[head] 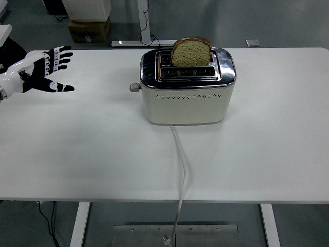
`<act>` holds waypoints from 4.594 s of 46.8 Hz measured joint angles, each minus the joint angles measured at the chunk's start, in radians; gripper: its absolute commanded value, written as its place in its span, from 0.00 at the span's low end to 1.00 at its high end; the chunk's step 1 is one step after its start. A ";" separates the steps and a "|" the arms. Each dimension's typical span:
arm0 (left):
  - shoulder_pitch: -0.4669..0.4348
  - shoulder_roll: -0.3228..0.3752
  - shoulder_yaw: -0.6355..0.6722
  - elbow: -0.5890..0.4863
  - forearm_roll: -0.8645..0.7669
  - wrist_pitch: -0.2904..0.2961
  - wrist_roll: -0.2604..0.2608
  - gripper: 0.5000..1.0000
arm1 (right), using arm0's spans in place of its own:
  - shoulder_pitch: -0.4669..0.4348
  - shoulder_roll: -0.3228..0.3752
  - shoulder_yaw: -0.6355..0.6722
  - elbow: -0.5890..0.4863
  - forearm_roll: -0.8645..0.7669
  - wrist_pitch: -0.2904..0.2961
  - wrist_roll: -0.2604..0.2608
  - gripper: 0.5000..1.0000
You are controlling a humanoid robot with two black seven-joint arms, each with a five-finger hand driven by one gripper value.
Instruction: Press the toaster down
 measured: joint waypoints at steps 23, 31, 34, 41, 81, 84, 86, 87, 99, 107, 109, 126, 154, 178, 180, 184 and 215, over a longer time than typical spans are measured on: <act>-0.013 0.066 -0.001 -0.081 0.081 -0.056 -0.002 1.00 | 0.000 0.000 0.000 0.000 0.001 0.000 0.000 1.00; -0.014 0.063 -0.001 -0.104 0.140 -0.056 -0.011 1.00 | 0.000 0.000 0.000 0.000 0.001 0.000 0.000 1.00; -0.016 0.064 -0.001 -0.129 0.143 -0.056 -0.016 1.00 | 0.000 0.000 0.000 0.000 0.001 0.000 0.000 1.00; -0.018 0.067 -0.001 -0.155 0.201 -0.056 -0.017 1.00 | 0.000 0.000 0.000 0.000 0.001 0.000 0.000 1.00; -0.002 -0.036 0.034 -0.207 0.387 -0.041 0.002 1.00 | 0.000 0.000 0.000 0.000 0.000 0.000 0.000 1.00; -0.002 -0.037 0.035 -0.207 0.390 -0.036 0.002 1.00 | 0.000 0.000 -0.001 0.000 0.000 0.000 -0.001 1.00; -0.003 -0.037 0.035 -0.206 0.390 -0.031 0.003 1.00 | 0.000 0.000 -0.001 0.000 0.000 0.000 0.000 1.00; -0.003 -0.037 0.035 -0.206 0.391 -0.030 0.003 1.00 | 0.000 0.000 -0.001 0.000 0.000 0.000 0.000 1.00; -0.004 -0.053 0.038 -0.203 0.392 -0.026 0.003 1.00 | 0.000 0.000 0.000 0.000 0.000 0.000 0.000 1.00; -0.004 -0.070 0.045 -0.198 0.394 -0.025 0.003 1.00 | 0.000 0.000 0.000 0.000 0.000 0.000 0.000 1.00; -0.004 -0.075 0.045 -0.198 0.394 -0.025 0.003 1.00 | 0.000 0.000 0.000 0.000 0.000 0.000 0.000 1.00; -0.003 -0.094 0.062 -0.194 0.393 0.001 0.003 1.00 | 0.000 0.000 -0.001 0.000 0.001 0.000 0.000 1.00; -0.001 -0.116 0.085 -0.183 0.392 0.013 0.003 1.00 | 0.000 0.000 -0.001 0.000 0.001 0.000 0.000 1.00; -0.002 -0.138 0.086 -0.170 0.391 0.026 0.003 1.00 | 0.000 0.000 0.000 0.000 0.001 0.000 0.000 1.00; -0.002 -0.143 0.086 -0.167 0.391 0.026 0.003 1.00 | 0.000 0.000 0.000 0.000 0.001 0.000 0.000 1.00; -0.002 -0.149 0.086 -0.162 0.391 0.026 0.003 1.00 | 0.000 0.000 0.000 0.000 0.001 0.000 0.000 1.00; 0.001 -0.174 0.108 -0.125 0.386 0.028 0.003 1.00 | 0.000 0.000 0.000 0.000 0.001 0.000 0.000 1.00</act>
